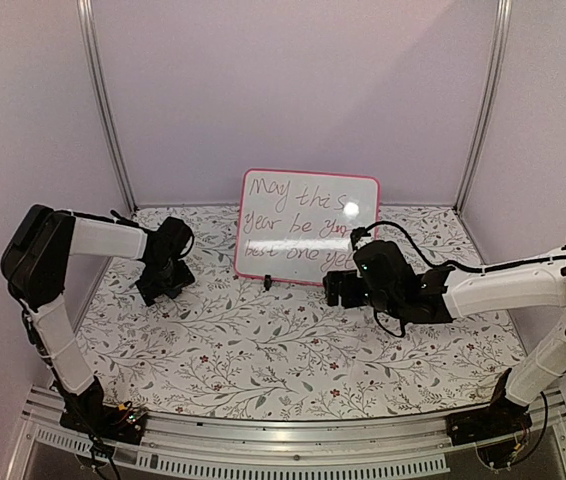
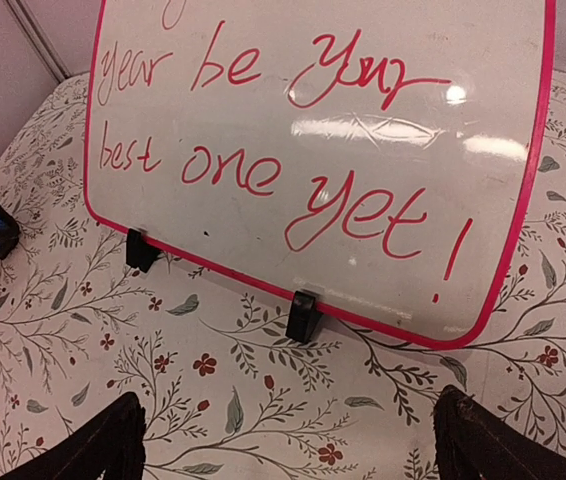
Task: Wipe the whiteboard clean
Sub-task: Pick up the whiteboard eraser from the center of the board.
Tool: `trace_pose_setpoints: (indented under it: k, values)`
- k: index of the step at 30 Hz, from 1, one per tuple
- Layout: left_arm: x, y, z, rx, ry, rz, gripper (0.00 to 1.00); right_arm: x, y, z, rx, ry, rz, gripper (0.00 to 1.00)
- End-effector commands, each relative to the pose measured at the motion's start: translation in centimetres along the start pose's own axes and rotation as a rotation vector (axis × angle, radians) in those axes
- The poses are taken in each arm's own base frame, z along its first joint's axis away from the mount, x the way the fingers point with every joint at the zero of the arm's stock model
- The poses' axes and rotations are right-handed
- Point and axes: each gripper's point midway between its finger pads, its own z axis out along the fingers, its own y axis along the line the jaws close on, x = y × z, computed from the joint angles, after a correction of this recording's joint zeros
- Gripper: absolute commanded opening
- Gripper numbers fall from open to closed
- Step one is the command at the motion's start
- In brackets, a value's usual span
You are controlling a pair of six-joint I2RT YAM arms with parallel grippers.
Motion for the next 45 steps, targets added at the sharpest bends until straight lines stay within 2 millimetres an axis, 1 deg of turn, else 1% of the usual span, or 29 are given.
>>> trace_pose_setpoints:
  k: [1,6,13,15,18,23,30,36,39,41,44,45]
  values:
    - [0.6,0.7,-0.3,-0.011,-0.006,-0.005,0.89,-0.2,0.4,-0.4,-0.024,-0.013,0.022,0.99]
    - [1.1,1.9,-0.6,-0.018,-0.009,-0.009,0.83,-0.2,0.4,-0.4,-0.026,-0.012,0.026,0.99]
    - [1.0,3.3,-1.5,-0.025,-0.031,-0.02,0.84,-0.1,0.7,-0.2,-0.032,-0.007,0.026,0.99]
    - [0.8,3.4,-1.7,-0.023,-0.044,-0.018,0.84,0.0,0.7,-0.1,-0.034,-0.006,0.029,0.99]
    - [-0.2,2.9,-2.1,-0.002,-0.081,0.001,0.84,0.0,0.7,-0.1,-0.037,-0.005,0.032,0.99]
    - [-1.9,1.6,-2.5,0.033,-0.157,0.053,0.88,0.1,0.7,-0.1,-0.038,0.0,0.033,0.99]
    - [-3.0,0.8,-1.9,0.042,-0.204,0.079,0.86,0.4,0.5,-0.3,-0.037,0.006,0.038,0.99]
    - [-3.3,0.4,-1.3,0.042,-0.203,0.079,0.8,0.4,0.4,-0.3,-0.035,0.004,0.038,0.99]
    - [-3.2,0.3,-0.9,0.037,-0.195,0.083,0.73,0.2,0.4,-0.4,-0.032,0.0,0.037,0.99]
    - [-3.0,0.2,-0.5,0.037,-0.187,0.088,0.71,0.2,0.4,-0.4,-0.032,0.0,0.037,0.99]
    - [-2.9,0.2,-0.1,0.036,-0.178,0.088,0.65,0.2,0.5,-0.3,-0.034,0.001,0.036,0.99]
    - [-2.9,0.2,0.0,0.034,-0.177,0.087,0.64,0.2,0.6,-0.2,-0.034,0.001,0.034,0.99]
